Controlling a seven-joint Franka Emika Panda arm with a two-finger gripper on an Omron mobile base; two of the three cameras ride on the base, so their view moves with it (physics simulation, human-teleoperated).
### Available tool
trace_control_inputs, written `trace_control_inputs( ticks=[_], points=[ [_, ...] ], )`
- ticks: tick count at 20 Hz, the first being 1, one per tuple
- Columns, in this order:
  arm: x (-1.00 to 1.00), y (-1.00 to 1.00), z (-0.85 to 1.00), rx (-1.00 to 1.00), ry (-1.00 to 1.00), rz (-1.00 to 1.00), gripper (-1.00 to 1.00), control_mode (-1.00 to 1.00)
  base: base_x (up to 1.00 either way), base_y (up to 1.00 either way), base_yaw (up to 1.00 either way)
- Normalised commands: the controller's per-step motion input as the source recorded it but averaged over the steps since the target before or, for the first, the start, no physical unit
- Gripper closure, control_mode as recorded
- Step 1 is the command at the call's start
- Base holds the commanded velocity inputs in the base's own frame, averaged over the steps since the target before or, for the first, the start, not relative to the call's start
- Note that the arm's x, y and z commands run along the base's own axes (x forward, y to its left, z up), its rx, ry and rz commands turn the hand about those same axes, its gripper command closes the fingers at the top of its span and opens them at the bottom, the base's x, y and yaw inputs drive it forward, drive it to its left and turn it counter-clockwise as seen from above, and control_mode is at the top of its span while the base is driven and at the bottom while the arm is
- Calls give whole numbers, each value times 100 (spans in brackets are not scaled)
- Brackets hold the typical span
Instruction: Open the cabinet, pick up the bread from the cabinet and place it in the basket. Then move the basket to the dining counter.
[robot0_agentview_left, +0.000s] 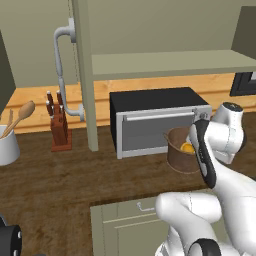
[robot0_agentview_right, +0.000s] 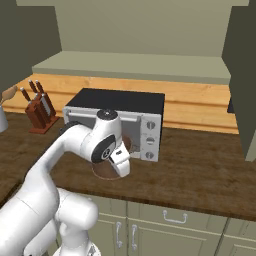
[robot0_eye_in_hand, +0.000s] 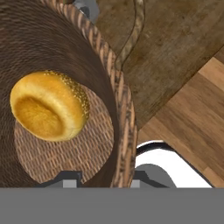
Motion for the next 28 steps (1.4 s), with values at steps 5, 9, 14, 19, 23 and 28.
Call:
trace_control_inputs(
  ticks=[5,9,14,19,23,28],
  points=[
    [-60,14,99,-2,5,0,100,-100,0,0,0],
    [-49,20,79,0,11,0,100,-100,0,0,0],
    [-30,4,10,0,-3,0,100,-100,0,0,0],
    [0,0,0,0,0,0,100,-100,0,0,0],
    [-4,0,0,0,0,0,100,-100,0,0,0],
    [-22,0,0,0,0,0,100,-100,0,0,0]
  ],
)
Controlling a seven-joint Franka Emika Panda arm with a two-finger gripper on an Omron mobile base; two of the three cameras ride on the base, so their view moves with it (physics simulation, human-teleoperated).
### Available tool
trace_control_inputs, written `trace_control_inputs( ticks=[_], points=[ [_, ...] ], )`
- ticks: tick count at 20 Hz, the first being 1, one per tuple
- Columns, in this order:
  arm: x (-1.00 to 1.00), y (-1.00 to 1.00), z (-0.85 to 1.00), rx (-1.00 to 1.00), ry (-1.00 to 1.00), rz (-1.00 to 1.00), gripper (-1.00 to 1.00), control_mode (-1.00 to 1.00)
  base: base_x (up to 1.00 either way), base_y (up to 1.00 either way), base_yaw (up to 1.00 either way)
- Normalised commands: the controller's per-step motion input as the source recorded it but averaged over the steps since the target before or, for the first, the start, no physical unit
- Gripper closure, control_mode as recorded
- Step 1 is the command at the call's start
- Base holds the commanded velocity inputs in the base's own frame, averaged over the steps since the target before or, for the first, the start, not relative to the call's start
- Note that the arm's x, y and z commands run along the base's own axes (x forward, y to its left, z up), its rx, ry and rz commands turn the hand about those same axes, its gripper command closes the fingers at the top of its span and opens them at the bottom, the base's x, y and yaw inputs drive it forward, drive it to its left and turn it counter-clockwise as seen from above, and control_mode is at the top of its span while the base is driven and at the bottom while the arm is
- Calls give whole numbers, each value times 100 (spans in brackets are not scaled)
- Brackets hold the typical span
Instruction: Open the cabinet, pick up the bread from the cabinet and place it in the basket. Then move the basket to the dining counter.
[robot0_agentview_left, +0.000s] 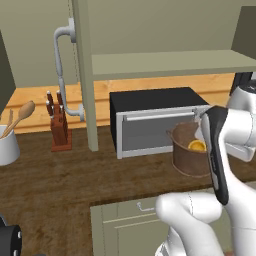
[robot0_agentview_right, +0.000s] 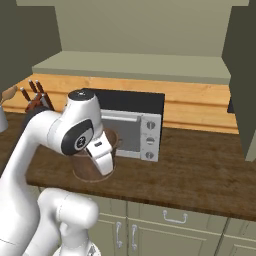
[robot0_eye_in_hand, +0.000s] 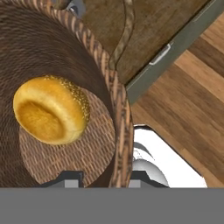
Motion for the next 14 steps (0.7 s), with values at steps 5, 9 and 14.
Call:
trace_control_inputs(
  ticks=[5,9,14],
  points=[
    [0,0,0,0,0,0,100,100,-58,-39,-7],
    [0,0,0,0,0,0,100,100,-80,-43,-11],
    [0,0,0,0,0,0,100,100,-46,-75,-20]
  ],
)
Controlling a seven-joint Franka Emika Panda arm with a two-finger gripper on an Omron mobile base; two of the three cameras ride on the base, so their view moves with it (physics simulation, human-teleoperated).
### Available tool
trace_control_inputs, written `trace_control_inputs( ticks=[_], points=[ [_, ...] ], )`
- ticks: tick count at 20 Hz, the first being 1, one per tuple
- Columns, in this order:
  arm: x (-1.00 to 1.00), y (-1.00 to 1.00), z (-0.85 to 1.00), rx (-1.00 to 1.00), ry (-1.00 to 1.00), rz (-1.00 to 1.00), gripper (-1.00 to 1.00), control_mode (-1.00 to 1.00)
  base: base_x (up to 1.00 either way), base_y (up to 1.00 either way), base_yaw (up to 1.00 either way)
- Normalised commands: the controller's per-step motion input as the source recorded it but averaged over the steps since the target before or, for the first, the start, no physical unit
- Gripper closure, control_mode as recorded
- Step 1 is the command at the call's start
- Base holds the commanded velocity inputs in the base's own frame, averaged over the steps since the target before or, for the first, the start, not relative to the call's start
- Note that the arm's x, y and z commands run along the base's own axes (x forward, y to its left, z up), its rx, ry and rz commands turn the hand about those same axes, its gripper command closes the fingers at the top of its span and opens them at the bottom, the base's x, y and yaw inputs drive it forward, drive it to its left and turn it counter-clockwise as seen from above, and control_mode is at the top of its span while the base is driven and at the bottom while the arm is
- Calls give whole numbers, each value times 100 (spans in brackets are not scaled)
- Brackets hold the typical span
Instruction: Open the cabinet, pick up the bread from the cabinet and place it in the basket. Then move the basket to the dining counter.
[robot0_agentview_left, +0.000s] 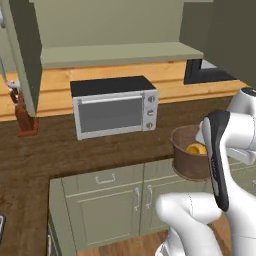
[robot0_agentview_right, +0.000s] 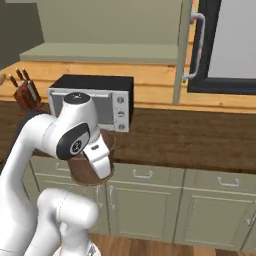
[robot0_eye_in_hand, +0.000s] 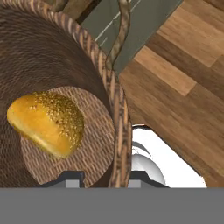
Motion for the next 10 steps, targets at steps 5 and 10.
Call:
trace_control_inputs(
  ticks=[5,10],
  points=[
    [0,0,0,0,0,0,100,100,-6,-100,-45],
    [0,0,0,0,0,0,100,100,4,-65,-84]
  ],
)
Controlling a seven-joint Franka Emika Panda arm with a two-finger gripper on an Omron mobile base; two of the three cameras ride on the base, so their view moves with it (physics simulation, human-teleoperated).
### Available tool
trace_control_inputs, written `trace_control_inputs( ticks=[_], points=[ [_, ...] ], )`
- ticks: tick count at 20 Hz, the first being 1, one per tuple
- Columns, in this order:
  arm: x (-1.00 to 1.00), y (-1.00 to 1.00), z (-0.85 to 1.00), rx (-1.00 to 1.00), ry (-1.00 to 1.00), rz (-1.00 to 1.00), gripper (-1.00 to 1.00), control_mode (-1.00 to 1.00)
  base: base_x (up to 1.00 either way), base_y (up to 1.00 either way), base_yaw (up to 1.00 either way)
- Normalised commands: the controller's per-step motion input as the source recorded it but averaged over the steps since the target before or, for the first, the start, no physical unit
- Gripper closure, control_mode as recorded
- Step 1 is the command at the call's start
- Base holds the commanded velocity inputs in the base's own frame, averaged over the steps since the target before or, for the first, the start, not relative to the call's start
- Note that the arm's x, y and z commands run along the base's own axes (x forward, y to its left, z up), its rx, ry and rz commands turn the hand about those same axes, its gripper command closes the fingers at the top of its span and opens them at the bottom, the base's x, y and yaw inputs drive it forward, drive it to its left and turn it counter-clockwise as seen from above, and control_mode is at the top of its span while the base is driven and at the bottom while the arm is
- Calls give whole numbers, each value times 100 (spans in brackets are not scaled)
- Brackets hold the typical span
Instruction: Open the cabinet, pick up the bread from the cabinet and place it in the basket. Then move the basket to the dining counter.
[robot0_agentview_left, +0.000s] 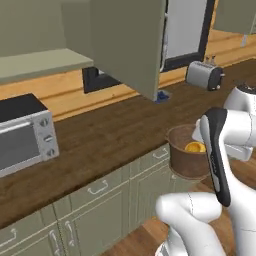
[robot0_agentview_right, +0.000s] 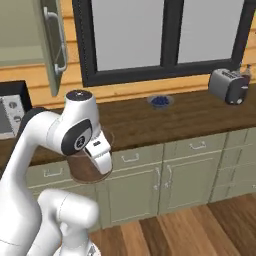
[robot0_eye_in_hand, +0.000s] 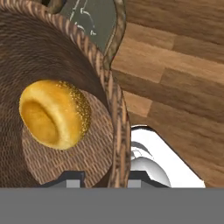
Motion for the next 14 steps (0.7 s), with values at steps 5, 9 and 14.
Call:
trace_control_inputs(
  ticks=[5,9,14],
  points=[
    [0,0,0,0,0,0,100,100,5,-62,-84],
    [0,0,0,0,0,0,100,100,11,-66,-82],
    [0,0,0,0,0,0,100,100,7,-93,-76]
  ],
)
